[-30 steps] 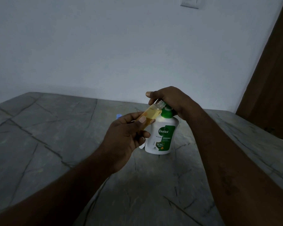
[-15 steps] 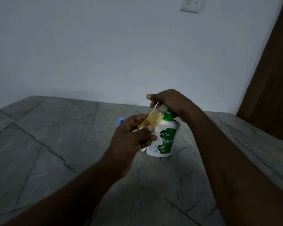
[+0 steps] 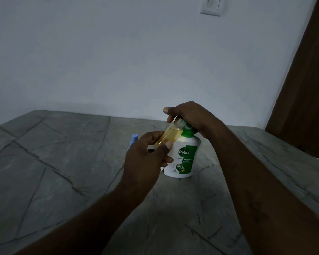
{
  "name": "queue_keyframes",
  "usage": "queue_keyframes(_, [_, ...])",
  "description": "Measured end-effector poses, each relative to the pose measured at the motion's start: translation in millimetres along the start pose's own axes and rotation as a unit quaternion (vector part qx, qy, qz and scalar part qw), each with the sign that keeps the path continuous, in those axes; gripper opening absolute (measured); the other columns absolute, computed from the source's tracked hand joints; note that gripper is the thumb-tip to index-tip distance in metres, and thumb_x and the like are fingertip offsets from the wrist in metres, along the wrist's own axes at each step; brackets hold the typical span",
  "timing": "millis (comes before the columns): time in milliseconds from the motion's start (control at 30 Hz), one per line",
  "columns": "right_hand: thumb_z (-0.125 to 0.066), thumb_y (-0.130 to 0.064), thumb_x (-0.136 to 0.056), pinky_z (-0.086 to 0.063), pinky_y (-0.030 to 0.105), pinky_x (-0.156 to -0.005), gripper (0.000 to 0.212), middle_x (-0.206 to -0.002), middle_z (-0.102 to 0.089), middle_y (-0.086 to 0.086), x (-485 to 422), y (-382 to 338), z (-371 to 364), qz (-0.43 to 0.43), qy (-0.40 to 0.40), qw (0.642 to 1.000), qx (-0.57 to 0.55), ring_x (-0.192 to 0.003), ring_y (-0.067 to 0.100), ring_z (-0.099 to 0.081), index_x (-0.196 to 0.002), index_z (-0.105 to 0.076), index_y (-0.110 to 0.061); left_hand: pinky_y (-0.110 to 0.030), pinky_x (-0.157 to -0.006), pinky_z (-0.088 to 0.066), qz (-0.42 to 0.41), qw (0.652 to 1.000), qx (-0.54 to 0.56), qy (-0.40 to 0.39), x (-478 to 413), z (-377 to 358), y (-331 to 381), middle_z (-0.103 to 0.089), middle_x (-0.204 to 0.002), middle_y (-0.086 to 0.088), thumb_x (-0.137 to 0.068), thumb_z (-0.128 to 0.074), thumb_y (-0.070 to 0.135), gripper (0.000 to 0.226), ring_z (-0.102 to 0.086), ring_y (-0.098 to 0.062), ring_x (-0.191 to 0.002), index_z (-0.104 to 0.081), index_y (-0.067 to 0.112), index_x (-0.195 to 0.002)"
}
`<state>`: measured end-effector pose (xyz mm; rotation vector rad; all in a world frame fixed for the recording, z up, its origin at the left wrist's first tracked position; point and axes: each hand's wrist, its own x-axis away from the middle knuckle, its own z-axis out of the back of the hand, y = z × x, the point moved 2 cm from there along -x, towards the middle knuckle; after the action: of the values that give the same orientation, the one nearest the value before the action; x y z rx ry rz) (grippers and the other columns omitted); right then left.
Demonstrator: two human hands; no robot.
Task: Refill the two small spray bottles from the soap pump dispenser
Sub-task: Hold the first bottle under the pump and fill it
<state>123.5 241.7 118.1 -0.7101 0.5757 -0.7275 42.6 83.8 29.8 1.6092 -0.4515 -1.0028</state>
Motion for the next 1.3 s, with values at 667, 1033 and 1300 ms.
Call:
queue_keyframes(667, [-0.070, -0.049, -0.090, -0.049, 0.037, -0.075, 0.040, -0.086, -0.069, 0.002, -1.8, 2.4, -1.5, -0.013, -0.009, 1.000, -0.018, -0.075, 0.021, -0.061, -0.087, -0.080, -0.011, -0.015, -0.057, -0.051, 0.005, 1.000, 0.000, -0.001, -3.8, 1.6, -4.5, -0.073, -0.096, -0.003, -0.100, -0.059, 0.021, 0.026, -0.067, -0.004, -0.062, -0.066, 0.018, -0.126])
queue_keyframes(1033, [-0.067, -0.053, -0.091, -0.047, 0.033, -0.070, 0.041, -0.090, -0.068, 0.002, 0.0, 1.9, -1.5, -0.001, -0.007, 1.000, 0.003, -0.077, 0.019, -0.060, -0.081, -0.079, -0.015, -0.017, -0.059, -0.052, 0.018, 1.000, -0.007, -0.010, -4.2, 2.0, -5.0, -0.073, -0.100, -0.002, -0.100, -0.060, 0.021, 0.029, -0.068, -0.007, -0.064, -0.065, 0.018, -0.128])
queue_keyframes(1300, [-0.068, -0.059, -0.088, -0.046, 0.029, -0.063, 0.043, -0.085, -0.069, 0.002, -1.2, -3.0, 5.4, 0.013, 0.047, 0.999, -0.004, -0.073, 0.017, -0.062, -0.082, -0.079, -0.017, -0.020, -0.061, -0.054, 0.006, 1.000, -0.002, -0.019, -4.3, 3.2, 0.2, -0.073, -0.106, -0.001, -0.097, -0.063, 0.024, 0.032, -0.070, -0.010, -0.067, -0.065, 0.017, -0.128])
